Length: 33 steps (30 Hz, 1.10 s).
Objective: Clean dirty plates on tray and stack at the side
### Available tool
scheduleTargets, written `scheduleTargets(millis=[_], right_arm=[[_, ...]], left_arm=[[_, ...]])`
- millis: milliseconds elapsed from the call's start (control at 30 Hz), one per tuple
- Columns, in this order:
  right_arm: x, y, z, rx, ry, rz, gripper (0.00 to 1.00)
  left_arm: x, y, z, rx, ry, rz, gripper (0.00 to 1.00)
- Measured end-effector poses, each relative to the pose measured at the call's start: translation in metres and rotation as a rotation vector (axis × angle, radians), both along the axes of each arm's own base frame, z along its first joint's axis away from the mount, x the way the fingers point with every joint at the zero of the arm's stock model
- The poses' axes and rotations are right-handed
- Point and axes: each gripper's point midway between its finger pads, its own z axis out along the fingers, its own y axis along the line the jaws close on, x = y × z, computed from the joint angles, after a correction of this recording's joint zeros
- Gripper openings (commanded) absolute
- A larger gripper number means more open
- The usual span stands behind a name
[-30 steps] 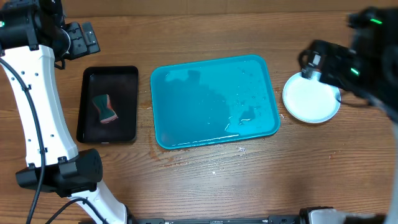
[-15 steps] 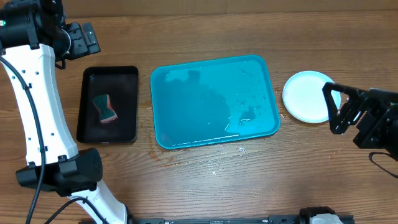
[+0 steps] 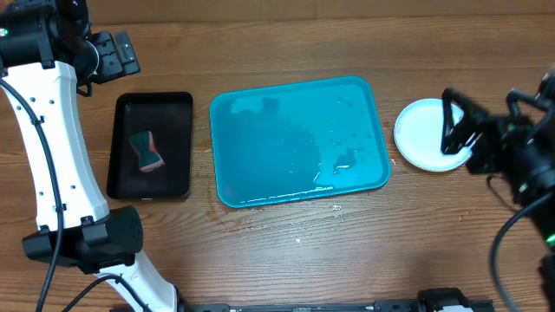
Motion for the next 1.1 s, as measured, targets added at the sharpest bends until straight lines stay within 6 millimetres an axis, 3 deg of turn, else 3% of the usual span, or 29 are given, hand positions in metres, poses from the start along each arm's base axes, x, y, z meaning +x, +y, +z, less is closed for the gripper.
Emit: scheduleTargets(millis=[200,367,533,800,1100], right_arm=[[-0.010,-0.003,-0.054,-0.027,-0.238,0.015,1.00],[-0.015,0.001,-0.137,-0.036,-0.322,0.041,1.00],[-0.016,0.003,-0.194,-0.038,-0.365,0.051,1.00],[-0.017,0.003,-0.228,-0.039,-0.390,0.053,1.00],[-0.015,0.003,-0.264,-0.035,-0.256,0.053,1.00]], left_arm=[[0.000,-0.001,0.000,-0.004,-0.002,0.001,1.00],[0.000,-0.001,0.000,-0.005,-0.001,0.001,1.00],[0.000,-0.001,0.000,-0.005,-0.001,0.001,1.00],[0.000,-0.001,0.000,-0.005,0.000,0.001,1.00],[0.000,-0.001,0.000,-0.005,-0.001,0.001,1.00]])
